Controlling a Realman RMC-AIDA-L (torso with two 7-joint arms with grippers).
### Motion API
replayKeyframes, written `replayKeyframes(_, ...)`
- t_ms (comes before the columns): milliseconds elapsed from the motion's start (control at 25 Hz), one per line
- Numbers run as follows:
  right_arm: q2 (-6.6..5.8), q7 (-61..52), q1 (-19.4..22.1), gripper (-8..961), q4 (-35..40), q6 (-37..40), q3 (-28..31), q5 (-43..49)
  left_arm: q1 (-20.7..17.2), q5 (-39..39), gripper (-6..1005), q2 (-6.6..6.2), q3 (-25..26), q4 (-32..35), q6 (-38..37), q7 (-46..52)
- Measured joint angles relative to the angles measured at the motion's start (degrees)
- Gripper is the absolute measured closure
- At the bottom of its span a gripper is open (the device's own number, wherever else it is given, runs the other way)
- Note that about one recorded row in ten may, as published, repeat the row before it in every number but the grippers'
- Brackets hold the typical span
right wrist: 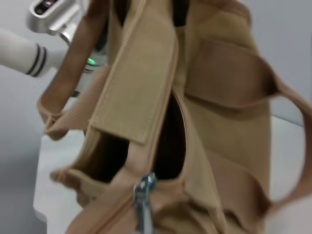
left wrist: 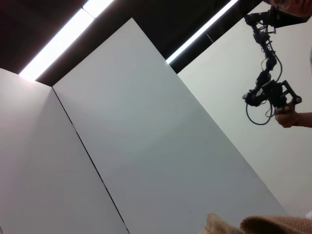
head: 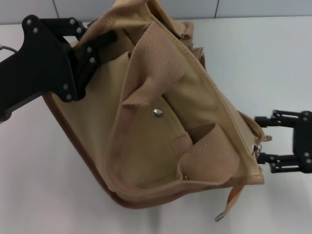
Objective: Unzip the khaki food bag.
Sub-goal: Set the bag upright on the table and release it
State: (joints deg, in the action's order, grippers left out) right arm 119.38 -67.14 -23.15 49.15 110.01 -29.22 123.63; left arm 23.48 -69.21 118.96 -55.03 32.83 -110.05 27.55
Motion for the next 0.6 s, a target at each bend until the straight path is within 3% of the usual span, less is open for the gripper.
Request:
replayKeyframes(80,0.11,0.7,-1.2,300,-0.9,-1.3,-0.4,-0.1,0.0,0.0,930,0.01,0.0,0.0,-0.1,0.1)
replayKeyframes(360,-0.09,3.1,-4.3,152,-5.5,-4.7,-1.1,-4.5,0.0,0.3,930,0.04,0.0,-0.6,-0.1,0.2)
replayKeyframes(400,-0.19,5.5,-4.1,263,-6.8,-4.6,-1.2,-7.6,0.1,0.3,930,0.07,0.0,-1.3,-0.2,0.2)
replayKeyframes(600,-0.27,3.4,-3.4,429,-5.2,-4.6,-1.1,-9.2,0.3,0.3,930,0.13,-0.6,-3.4,-1.2,-0.4)
